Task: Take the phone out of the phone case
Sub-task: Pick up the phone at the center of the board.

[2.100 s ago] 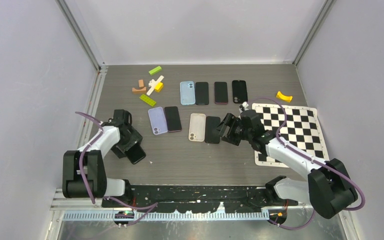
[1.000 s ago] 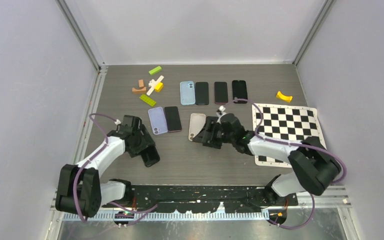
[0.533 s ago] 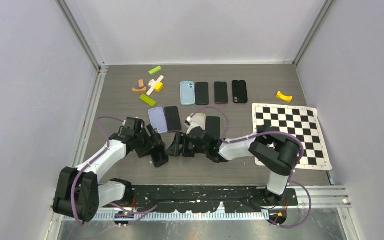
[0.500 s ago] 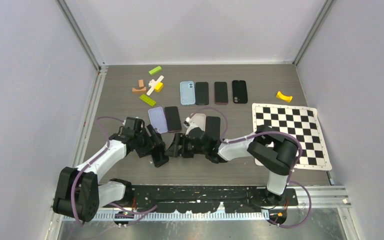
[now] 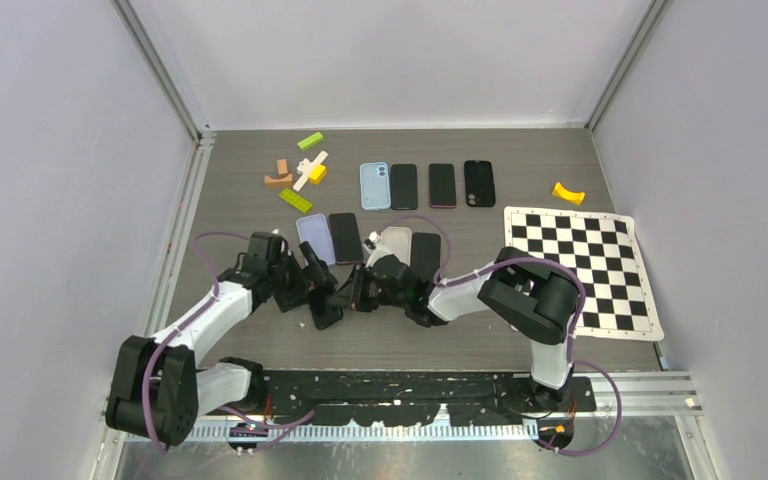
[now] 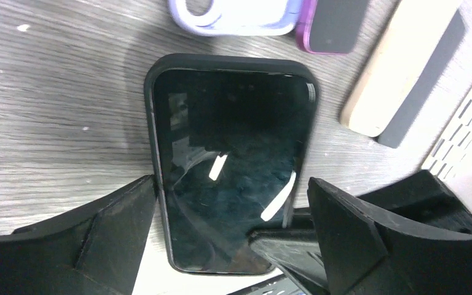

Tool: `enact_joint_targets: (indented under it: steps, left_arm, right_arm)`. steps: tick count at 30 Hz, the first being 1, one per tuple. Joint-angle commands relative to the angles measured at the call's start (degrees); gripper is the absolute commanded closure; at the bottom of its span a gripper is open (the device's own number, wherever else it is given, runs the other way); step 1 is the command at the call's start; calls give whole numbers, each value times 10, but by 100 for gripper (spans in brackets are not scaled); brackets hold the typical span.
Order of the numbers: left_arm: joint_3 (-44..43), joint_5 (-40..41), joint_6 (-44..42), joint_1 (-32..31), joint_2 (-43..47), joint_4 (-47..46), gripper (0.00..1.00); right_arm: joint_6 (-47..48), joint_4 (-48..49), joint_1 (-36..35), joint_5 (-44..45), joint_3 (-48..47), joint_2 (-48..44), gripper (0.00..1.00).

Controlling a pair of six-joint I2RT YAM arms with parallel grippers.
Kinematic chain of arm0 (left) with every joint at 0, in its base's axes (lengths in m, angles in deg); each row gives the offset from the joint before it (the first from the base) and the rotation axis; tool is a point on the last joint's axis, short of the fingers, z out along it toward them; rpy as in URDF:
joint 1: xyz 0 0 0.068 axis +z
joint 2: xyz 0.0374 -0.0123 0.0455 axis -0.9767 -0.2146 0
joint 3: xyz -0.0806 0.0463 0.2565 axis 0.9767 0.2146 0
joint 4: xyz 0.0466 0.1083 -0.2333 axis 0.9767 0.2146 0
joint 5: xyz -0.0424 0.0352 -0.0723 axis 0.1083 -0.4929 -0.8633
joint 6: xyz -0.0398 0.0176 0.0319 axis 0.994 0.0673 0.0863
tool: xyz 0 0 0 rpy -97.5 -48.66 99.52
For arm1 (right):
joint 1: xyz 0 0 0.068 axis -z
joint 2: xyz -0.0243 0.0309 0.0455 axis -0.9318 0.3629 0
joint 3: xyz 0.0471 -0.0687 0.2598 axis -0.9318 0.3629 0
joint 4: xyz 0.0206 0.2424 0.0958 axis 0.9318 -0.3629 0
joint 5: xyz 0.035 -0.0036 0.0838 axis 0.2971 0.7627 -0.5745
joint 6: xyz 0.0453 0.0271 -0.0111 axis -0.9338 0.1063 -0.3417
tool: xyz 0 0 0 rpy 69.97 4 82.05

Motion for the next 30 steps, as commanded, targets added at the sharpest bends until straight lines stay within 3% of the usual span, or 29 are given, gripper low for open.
enact_joint_targets:
  steps: [1,6,9,13,18,24,30]
  left_arm:
    - [-6,-37,-13,-2,60,-38,1]
    - [-44,-36,-41,-2,113,-10,0]
    - [-52,-53,-40,-2,155,-42,0]
    - [-73,-109,-42,-2,176,-91,0]
    - [-126,-223,-42,-2,140,-145,0]
    - [-173,-367,35,-2,79,-310,0]
    - [-175,-420,199,-2,36,-555,10]
  right_arm:
    - [-11,115,3,17,36,-46,100]
    - [-13,123,25,13,84,-105,99]
    - [-26,146,54,0,117,-163,99]
    - [-44,151,105,-33,147,-251,99]
    - [-54,110,169,-80,143,-370,99]
    - [-58,71,189,-125,97,-438,99]
    - [-94,92,192,-164,72,-444,99]
